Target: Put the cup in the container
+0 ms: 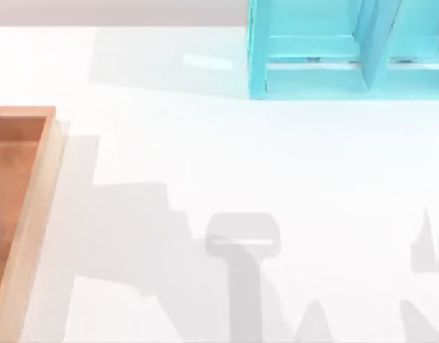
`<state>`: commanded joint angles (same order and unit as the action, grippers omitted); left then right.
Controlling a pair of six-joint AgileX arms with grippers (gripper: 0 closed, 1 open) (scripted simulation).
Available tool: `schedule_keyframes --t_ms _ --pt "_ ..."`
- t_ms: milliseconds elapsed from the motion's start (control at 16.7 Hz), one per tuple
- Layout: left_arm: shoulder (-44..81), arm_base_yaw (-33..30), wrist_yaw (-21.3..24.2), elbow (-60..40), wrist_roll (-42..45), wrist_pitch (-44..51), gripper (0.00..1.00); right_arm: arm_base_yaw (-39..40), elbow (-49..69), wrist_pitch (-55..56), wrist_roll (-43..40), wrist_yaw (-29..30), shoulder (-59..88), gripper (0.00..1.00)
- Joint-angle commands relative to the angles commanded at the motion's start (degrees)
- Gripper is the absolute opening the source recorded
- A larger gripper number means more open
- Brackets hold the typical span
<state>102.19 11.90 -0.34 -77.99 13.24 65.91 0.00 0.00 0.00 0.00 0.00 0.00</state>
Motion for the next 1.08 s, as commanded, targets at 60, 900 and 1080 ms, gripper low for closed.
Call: schedule_keyframes --t_ms 60,900,1080 --pt "0.0 0.0 0.0 0.0 0.0 0.0 0.15 0.0 0.0 0.0 0.0 0.0 0.0 1.0" --pt "0.0 0.0 0.0 0.0 0.0 0.0 1.0 0.0 0.0 0.0 0.0 0.0 0.0 1.0" --pt "0.0 0.0 0.0 0.0 0.0 0.0 1.0 0.0 0.0 0.0 0.0 0.0 0.0 1.0"
